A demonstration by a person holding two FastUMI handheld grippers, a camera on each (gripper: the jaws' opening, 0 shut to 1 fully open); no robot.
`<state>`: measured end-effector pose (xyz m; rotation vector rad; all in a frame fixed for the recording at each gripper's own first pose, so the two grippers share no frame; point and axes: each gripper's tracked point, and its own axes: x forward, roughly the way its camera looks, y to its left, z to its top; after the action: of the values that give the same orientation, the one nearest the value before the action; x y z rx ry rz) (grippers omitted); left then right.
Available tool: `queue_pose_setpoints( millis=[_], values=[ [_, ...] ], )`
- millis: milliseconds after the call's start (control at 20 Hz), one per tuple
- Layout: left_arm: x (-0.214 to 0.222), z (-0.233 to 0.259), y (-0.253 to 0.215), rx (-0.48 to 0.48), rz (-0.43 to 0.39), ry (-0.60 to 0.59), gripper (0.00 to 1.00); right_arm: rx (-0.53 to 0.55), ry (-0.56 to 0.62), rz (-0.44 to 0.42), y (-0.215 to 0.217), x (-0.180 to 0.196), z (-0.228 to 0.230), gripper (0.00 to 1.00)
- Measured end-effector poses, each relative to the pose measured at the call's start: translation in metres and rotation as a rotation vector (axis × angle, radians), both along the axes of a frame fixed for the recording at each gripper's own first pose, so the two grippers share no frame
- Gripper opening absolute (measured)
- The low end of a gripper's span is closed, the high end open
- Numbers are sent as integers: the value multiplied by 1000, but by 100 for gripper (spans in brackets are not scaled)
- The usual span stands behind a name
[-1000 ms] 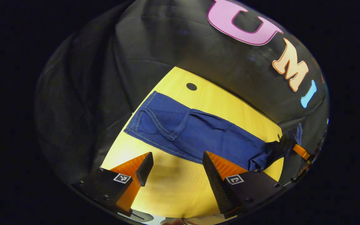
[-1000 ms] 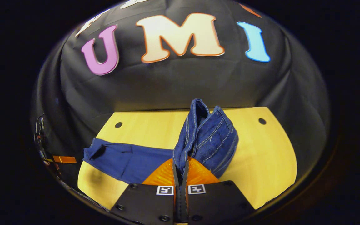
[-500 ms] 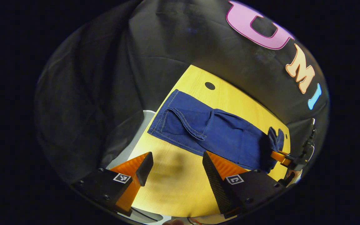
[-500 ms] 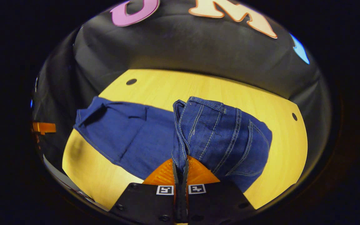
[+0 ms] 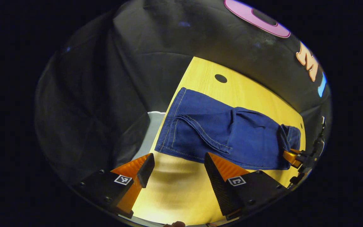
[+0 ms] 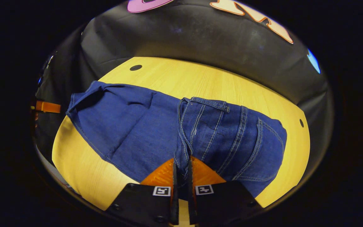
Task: Grasp the waist and the cuffs of the jeans and fold them to make the two legs overlap; first hold the waist and fold one-third of the jeans toward the cuffs, then hold the cuffs and fold the remaining one-third in the same direction to finish folding.
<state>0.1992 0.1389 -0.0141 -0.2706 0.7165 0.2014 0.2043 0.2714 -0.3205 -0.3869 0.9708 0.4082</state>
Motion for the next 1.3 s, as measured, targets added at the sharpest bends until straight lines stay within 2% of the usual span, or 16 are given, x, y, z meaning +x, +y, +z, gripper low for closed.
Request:
queue_pose_setpoints(
  millis=[100, 250, 400, 650, 900, 1300],
  values=[
    [-3, 4, 2, 40, -15, 28, 94, 74, 30, 4, 13, -13, 4, 48],
    [-8, 2, -1, 76, -45, 59, 94, 77, -15, 34, 7, -14, 12, 100],
    [-9, 1, 2, 98, -70, 68, 94, 85, -58, 8, -3, -23, 41, 100],
    [-14, 0, 3, 103, -82, 103, 93, 105, -110, -87, -39, -31, 85, 100],
    [-18, -2, 3, 95, -86, 130, 92, 75, -108, -170, -75, -37, 96, 100],
    [-23, -3, 5, 117, -93, 167, 90, 99, -133, -199, -84, -44, 114, 100]
  ],
)
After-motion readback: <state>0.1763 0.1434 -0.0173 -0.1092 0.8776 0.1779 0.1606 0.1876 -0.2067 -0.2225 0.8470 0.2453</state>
